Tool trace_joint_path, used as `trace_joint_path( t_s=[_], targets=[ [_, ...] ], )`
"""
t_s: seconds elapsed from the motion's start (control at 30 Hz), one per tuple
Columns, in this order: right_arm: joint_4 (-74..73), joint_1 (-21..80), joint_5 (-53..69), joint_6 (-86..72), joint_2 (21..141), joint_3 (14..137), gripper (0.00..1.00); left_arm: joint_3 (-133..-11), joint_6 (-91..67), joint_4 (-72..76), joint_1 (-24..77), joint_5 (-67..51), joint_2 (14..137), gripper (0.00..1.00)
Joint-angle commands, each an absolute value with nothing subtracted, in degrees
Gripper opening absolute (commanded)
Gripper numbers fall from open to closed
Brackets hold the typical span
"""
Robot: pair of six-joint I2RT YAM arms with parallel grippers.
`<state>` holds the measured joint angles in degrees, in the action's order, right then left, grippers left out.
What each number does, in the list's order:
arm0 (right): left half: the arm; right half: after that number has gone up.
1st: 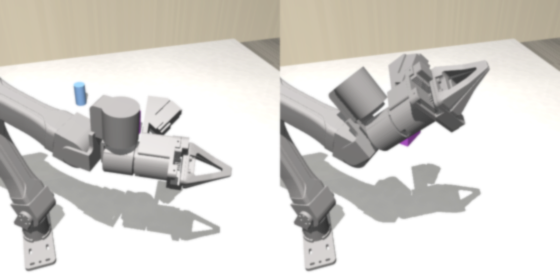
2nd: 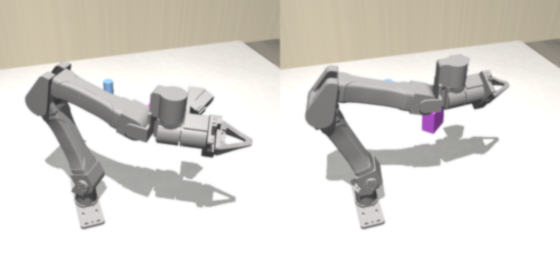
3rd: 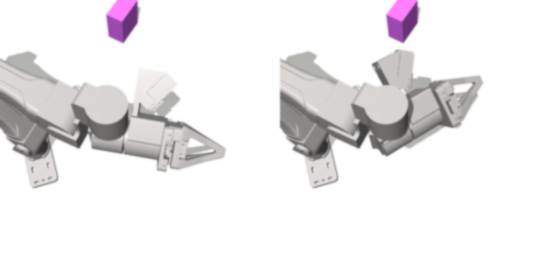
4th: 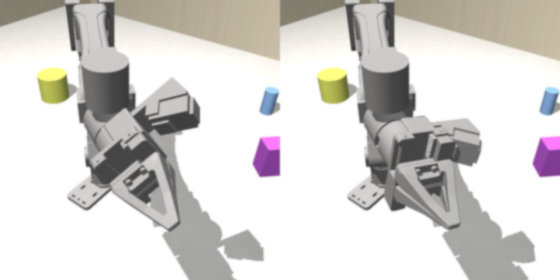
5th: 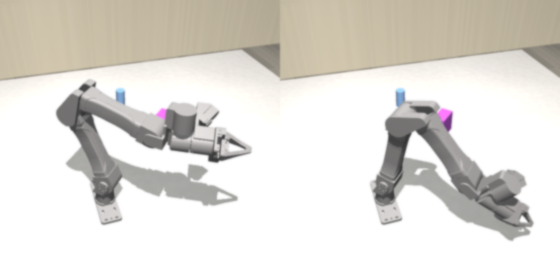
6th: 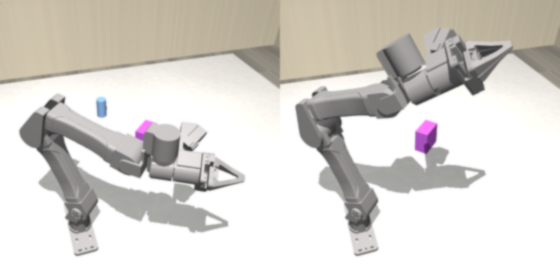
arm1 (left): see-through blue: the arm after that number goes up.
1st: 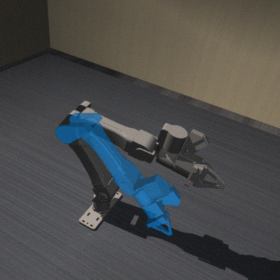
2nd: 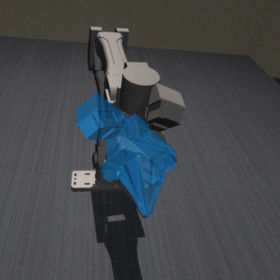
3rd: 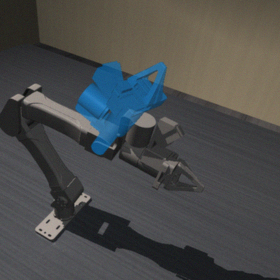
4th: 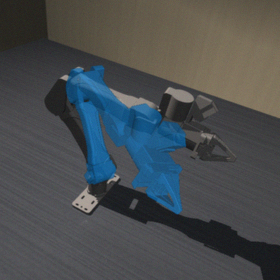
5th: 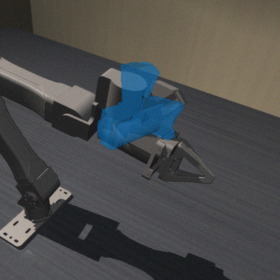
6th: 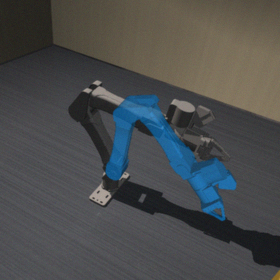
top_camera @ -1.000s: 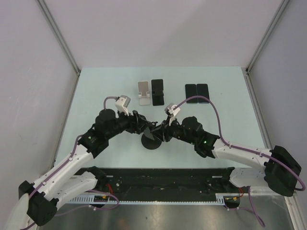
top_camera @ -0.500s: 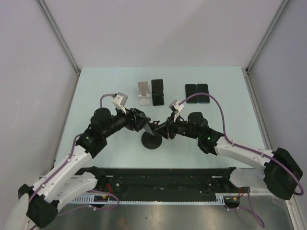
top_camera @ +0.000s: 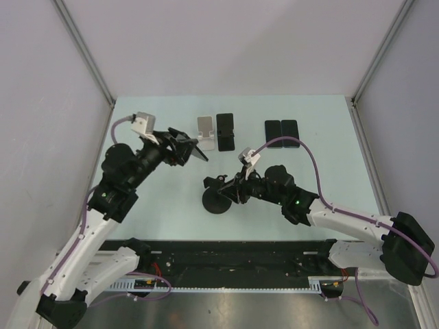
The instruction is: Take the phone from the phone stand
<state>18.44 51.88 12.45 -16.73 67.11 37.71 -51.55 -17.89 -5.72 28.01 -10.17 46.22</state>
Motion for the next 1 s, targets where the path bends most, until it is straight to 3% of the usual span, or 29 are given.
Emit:
trace_joint_path(
  t_s=[0.0,0.1,0.13,0.2,0.23,0.4,0.53,0.77,0.97],
  targets=[
    [7.4,52.9,7.4,-15.6,67.9,35.6,0.07,-57.1,-16.0,-1.3,26.8,-7.3,43.9,0.00],
    [8.1,53.3,6.6,-15.5,68.1,35.8,0.17,-57.3,-18.9,-1.3,27.0,-8.3,43.9,0.00],
    [8.1,53.6,6.4,-15.1,67.9,36.0,0.27,-57.3,-19.7,-1.6,27.0,-7.9,43.9,0.00],
    [7.4,54.5,5.5,-14.4,67.5,37.3,0.38,-57.2,-22.4,-2.0,27.0,-7.2,43.9,0.00],
    [6.9,54.8,5.0,-13.5,66.8,37.8,0.51,-57.2,-23.5,-2.4,27.1,-6.8,44.0,0.00],
    [2.8,56.3,1.8,-10.3,64.0,42.3,0.83,-57.2,-30.7,-5.2,27.4,-4.2,44.6,0.00],
    [2.0,57.0,0.4,-7.7,60.6,44.4,0.89,-57.0,-34.4,-6.2,27.6,-4.1,44.7,0.00],
    [5.1,57.5,-1.9,-3.3,57.0,48.2,0.89,-57.3,-40.6,-6.7,28.5,-8.1,46.8,0.00],
    [8.9,57.6,-0.8,-0.1,60.7,51.9,0.86,-57.9,-45.4,-6.5,29.4,-12.0,49.5,0.00]
  ],
)
